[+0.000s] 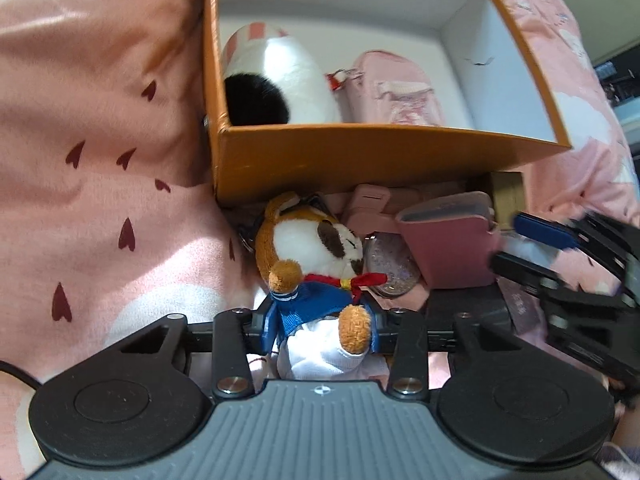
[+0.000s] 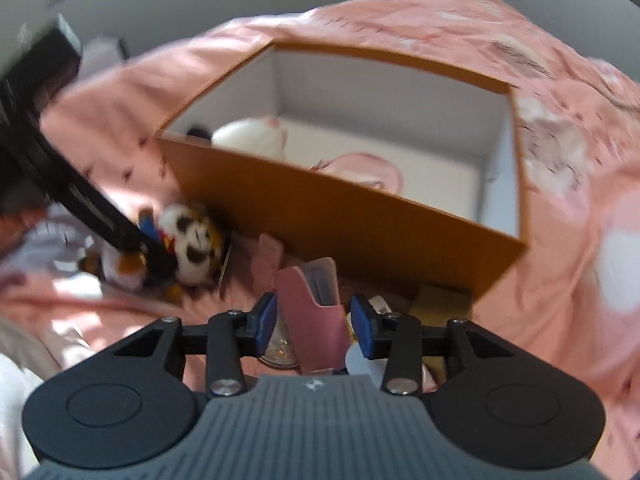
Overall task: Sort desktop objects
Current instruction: 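Grasp the brown teddy bear with left gripper while right grasps the pink card sleeve, then lift the teddy bear and pink sleeve and carry them over the box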
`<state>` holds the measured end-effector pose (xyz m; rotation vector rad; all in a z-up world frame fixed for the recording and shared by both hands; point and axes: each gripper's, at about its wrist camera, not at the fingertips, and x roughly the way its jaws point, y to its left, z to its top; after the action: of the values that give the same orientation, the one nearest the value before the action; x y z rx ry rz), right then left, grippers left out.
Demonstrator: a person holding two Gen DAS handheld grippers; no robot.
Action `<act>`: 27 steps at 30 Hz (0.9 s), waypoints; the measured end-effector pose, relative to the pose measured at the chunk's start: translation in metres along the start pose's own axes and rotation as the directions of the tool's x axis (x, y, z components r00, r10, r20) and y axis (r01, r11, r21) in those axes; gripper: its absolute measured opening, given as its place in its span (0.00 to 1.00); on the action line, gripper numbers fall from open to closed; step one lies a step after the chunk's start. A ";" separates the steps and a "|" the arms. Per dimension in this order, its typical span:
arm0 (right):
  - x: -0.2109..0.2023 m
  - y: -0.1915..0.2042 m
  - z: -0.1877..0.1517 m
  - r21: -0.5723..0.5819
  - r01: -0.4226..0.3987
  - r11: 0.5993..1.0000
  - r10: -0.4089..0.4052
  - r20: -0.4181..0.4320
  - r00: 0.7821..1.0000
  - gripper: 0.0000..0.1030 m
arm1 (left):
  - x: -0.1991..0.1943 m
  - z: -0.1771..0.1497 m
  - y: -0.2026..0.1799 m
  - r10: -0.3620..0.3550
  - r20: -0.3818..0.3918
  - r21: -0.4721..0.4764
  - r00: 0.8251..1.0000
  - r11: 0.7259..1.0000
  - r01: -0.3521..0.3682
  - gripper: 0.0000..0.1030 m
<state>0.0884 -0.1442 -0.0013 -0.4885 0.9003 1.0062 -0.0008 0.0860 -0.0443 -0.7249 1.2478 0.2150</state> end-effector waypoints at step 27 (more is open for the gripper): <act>-0.013 -0.001 0.015 -0.119 -0.059 0.991 0.057 -0.018 0.998 0.21 | -0.095 -0.005 -0.046 -0.162 0.207 0.220 0.965 0.969 0.115 0.43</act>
<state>0.0921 -0.1406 0.0182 -0.5741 0.8749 1.1155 -0.0116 0.0697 0.0593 -0.5879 0.9827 0.0477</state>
